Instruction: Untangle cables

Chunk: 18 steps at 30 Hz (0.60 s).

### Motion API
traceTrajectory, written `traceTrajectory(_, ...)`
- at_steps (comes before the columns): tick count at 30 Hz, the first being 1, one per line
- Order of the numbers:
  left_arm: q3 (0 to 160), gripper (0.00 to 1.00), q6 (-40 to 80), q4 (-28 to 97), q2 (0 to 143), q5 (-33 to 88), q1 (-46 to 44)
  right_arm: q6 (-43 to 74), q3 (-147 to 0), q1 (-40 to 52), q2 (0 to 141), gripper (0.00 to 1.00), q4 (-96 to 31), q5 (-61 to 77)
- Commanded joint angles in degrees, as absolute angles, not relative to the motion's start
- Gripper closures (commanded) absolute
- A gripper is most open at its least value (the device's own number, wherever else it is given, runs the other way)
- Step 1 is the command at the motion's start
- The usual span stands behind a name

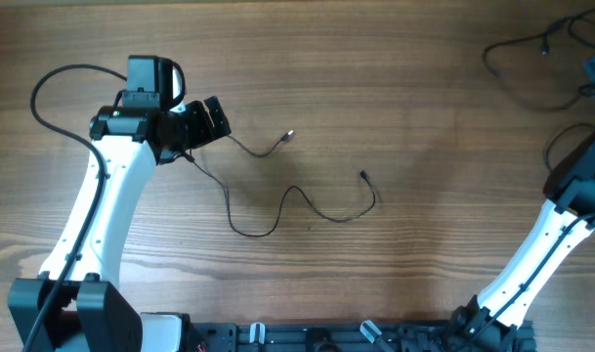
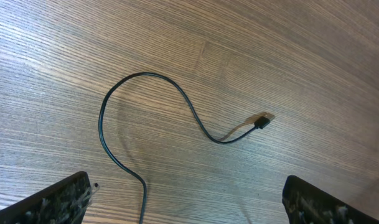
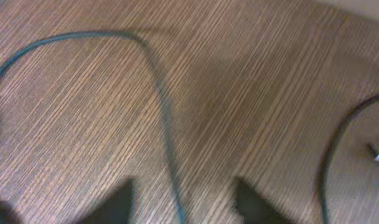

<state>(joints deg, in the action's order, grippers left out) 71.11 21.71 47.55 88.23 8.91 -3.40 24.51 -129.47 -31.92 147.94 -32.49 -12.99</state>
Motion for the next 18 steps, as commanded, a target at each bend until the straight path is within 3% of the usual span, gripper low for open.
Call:
traceTrajectory(1, 71.26, 0.0, 21.41, 47.55, 87.9, 9.39, -3.49, 27.0, -129.01, -31.05, 143.55, 0.0, -34.33, -12.62)
traceTrajectory(7, 71.26, 0.0, 21.41, 47.55, 87.9, 9.39, -3.49, 27.03, -129.01, -30.92, 132.25, 0.0, -41.23, -9.45)
traceTrajectory(18, 71.26, 0.0, 21.41, 47.55, 87.9, 9.37, -3.49, 26.98, -128.99, -27.16, 115.07, 0.0, -63.07, 20.1)
